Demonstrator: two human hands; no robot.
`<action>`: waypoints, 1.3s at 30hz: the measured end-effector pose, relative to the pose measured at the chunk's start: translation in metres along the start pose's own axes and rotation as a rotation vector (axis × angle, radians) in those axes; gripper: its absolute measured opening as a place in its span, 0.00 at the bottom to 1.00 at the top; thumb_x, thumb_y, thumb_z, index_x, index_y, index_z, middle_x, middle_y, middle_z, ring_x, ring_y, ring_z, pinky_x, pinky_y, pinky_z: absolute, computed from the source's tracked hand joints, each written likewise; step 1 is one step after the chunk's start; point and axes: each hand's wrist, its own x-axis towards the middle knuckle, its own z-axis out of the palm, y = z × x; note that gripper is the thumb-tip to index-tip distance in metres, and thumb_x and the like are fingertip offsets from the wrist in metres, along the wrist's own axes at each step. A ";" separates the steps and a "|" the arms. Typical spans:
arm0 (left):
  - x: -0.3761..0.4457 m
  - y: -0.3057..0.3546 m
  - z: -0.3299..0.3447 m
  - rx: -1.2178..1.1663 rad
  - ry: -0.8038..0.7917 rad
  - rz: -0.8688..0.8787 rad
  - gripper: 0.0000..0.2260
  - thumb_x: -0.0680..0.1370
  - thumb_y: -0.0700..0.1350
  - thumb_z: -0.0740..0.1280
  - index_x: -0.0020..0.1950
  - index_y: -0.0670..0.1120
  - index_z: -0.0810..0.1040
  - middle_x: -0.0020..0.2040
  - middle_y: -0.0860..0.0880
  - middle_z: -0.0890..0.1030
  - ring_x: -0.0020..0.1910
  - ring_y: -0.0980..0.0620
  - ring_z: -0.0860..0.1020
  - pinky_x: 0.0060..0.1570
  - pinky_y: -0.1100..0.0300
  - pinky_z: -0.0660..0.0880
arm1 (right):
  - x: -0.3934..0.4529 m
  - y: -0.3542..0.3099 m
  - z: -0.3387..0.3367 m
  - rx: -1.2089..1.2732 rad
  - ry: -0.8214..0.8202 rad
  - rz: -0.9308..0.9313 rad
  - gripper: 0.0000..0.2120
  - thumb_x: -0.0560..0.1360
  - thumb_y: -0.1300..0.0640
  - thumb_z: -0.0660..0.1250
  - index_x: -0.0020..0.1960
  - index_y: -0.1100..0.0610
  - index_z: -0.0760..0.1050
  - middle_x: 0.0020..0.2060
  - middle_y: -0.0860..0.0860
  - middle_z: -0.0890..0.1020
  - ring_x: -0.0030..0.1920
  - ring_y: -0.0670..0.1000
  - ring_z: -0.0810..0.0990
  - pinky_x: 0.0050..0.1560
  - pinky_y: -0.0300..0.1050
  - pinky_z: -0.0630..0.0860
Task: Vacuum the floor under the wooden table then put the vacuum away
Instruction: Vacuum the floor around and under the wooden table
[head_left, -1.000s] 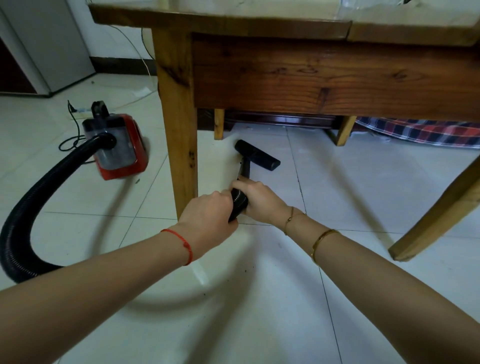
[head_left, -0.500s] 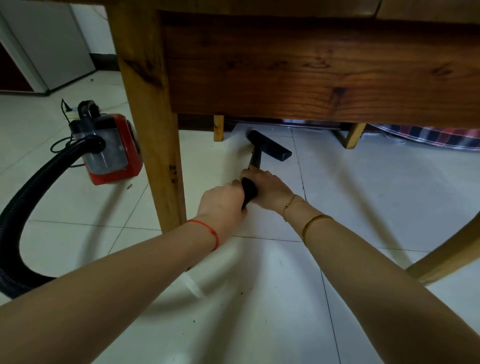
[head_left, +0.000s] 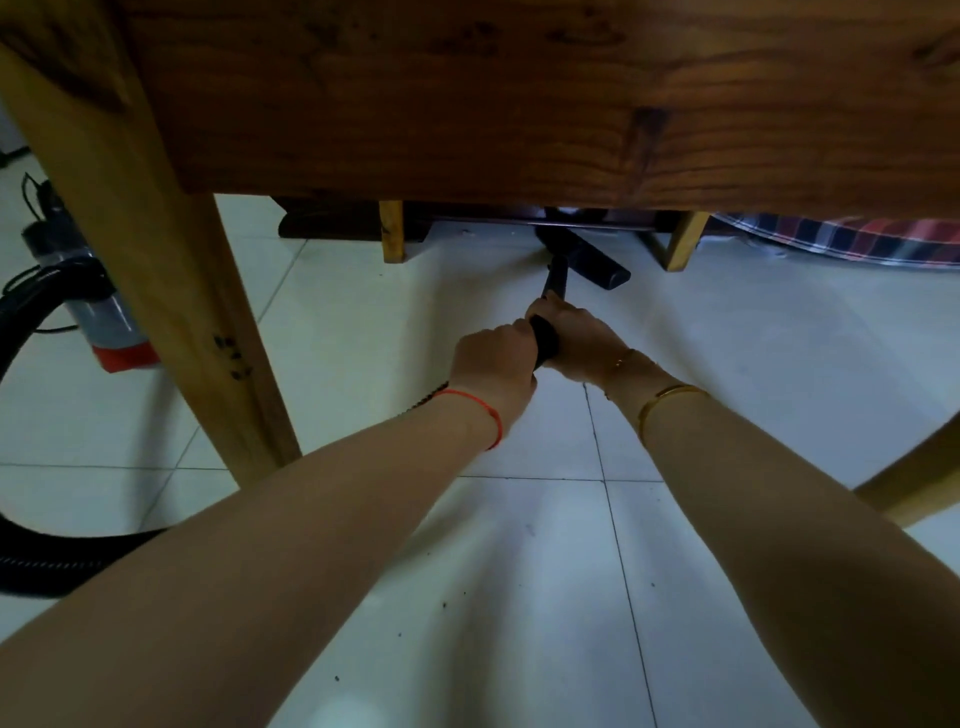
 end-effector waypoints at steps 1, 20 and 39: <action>0.000 0.004 -0.001 -0.003 0.002 0.009 0.13 0.79 0.45 0.62 0.63 0.43 0.69 0.51 0.46 0.78 0.40 0.48 0.73 0.39 0.59 0.68 | -0.003 0.005 0.000 -0.006 0.020 0.012 0.11 0.76 0.59 0.64 0.57 0.58 0.68 0.55 0.59 0.77 0.53 0.58 0.79 0.51 0.50 0.76; -0.096 -0.037 -0.027 0.096 -0.004 0.225 0.13 0.78 0.49 0.60 0.60 0.45 0.67 0.51 0.47 0.78 0.45 0.42 0.79 0.35 0.57 0.66 | -0.100 -0.052 -0.002 -0.203 0.236 -0.166 0.16 0.70 0.48 0.70 0.49 0.58 0.73 0.44 0.53 0.79 0.45 0.56 0.78 0.38 0.46 0.72; -0.120 -0.037 -0.044 0.142 0.011 0.275 0.12 0.79 0.48 0.59 0.61 0.46 0.66 0.51 0.47 0.77 0.45 0.42 0.79 0.35 0.57 0.66 | -0.132 -0.077 -0.012 -0.251 0.231 -0.031 0.15 0.73 0.49 0.66 0.50 0.60 0.71 0.45 0.55 0.81 0.45 0.57 0.80 0.36 0.44 0.68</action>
